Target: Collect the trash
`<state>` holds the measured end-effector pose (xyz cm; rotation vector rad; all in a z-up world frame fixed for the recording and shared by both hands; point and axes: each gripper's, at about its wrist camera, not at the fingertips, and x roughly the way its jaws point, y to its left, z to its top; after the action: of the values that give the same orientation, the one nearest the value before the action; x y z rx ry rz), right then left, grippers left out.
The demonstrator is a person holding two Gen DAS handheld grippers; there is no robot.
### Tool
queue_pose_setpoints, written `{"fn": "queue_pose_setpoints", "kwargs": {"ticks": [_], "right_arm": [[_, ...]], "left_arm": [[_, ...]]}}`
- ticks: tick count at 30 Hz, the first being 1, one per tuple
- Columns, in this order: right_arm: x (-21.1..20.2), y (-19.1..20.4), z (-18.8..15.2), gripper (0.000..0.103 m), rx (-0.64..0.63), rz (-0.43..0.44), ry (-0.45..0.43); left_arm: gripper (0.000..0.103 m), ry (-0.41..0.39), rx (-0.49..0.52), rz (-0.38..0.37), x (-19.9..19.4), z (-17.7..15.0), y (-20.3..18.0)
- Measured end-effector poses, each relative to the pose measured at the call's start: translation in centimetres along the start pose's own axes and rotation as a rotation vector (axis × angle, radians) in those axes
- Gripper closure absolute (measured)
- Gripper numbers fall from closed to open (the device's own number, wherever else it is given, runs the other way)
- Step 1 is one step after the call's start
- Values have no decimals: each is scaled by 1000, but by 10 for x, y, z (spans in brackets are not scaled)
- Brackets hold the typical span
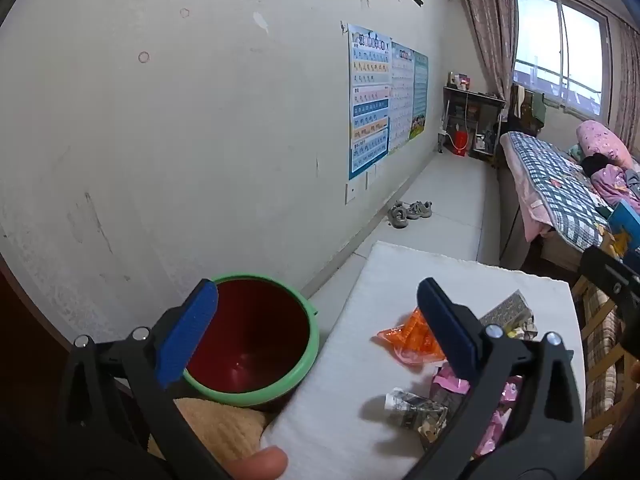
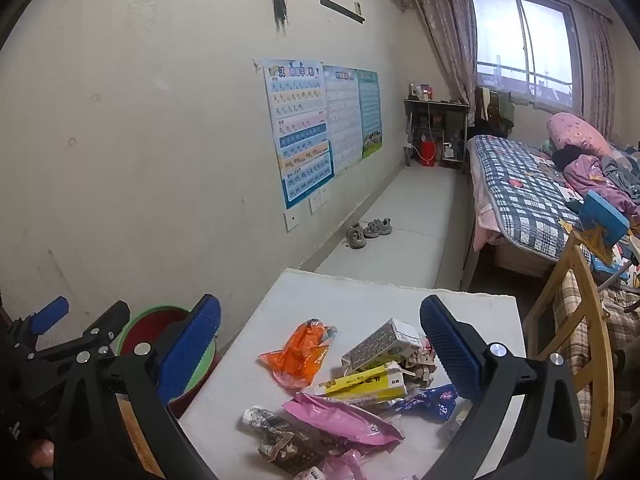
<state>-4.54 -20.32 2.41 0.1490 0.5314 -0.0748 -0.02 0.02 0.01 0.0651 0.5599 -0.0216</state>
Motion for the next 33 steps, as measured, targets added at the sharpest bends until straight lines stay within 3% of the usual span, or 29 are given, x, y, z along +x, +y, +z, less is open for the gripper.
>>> {"fn": "queue_pose_setpoints", "kwargs": {"ticks": [14, 33], "right_arm": [[-1, 2, 2, 7, 7, -26, 12], [3, -4, -4, 7, 24, -6, 35]], "left_arm": [[5, 24, 4, -17, 4, -21, -14], [5, 86, 20, -25, 16, -15, -12]]}}
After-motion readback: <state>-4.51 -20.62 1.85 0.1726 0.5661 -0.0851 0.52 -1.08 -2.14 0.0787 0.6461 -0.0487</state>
